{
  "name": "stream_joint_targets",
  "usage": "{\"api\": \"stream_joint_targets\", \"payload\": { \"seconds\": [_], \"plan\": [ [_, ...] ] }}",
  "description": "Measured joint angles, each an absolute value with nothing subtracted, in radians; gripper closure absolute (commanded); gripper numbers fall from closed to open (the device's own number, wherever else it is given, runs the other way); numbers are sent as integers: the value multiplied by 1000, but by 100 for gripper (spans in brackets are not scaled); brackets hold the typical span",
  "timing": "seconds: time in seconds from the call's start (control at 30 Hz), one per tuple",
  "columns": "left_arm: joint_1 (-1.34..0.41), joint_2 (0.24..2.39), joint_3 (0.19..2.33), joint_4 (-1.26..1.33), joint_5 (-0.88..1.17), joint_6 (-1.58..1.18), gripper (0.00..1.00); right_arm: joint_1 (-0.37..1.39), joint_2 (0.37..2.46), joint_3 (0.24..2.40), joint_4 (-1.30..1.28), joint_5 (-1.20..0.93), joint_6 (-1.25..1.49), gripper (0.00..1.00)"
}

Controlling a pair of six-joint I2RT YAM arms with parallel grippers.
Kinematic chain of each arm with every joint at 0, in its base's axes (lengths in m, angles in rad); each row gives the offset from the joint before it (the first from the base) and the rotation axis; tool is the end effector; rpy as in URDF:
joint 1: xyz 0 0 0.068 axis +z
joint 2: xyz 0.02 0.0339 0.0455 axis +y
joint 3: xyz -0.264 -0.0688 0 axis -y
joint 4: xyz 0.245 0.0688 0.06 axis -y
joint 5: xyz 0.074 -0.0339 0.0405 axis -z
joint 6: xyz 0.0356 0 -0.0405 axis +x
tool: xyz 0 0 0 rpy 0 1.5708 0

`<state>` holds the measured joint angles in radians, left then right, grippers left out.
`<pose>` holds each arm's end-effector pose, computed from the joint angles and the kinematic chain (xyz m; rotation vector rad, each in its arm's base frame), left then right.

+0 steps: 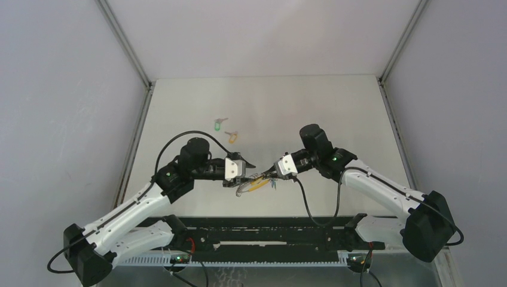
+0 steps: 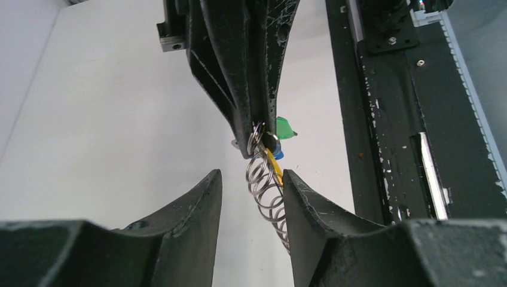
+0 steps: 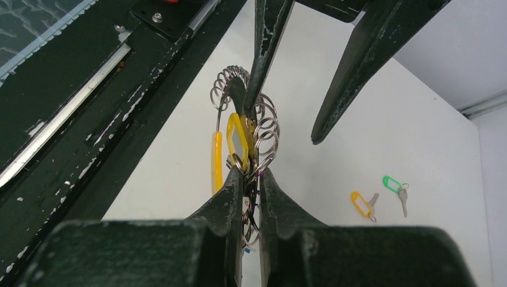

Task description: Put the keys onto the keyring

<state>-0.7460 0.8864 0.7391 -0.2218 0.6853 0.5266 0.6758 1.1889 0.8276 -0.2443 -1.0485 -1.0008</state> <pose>0.1308 -0.1516 0.3048 1.4866 1.2388 -0.8076 0.1738 0.1789 0.2758 -1.7793 0.8341 0.9137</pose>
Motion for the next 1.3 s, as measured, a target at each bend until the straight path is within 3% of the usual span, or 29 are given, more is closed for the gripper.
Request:
{"api": "stream_joint_targets", "payload": {
  "seconds": [0.63,1.03,1.13,1.23,1.3],
  "plan": [
    [-770,1008,802,-206,763,497,75,710,1189,828,-253,-984,-1015,100],
    [-783,1040,818,-231,752,499,78,722,1189,828,-266,-976,-1016,100],
    [-788,1046,822,-238,740,500,84,722,1189,828,-271,-974,-1016,100],
    [-793,1055,831,-253,727,508,99,722,1189,828,-279,-974,-1015,100],
    [-797,1061,840,-264,719,517,100,722,1189,828,-284,-974,-1015,100]
  ]
}}
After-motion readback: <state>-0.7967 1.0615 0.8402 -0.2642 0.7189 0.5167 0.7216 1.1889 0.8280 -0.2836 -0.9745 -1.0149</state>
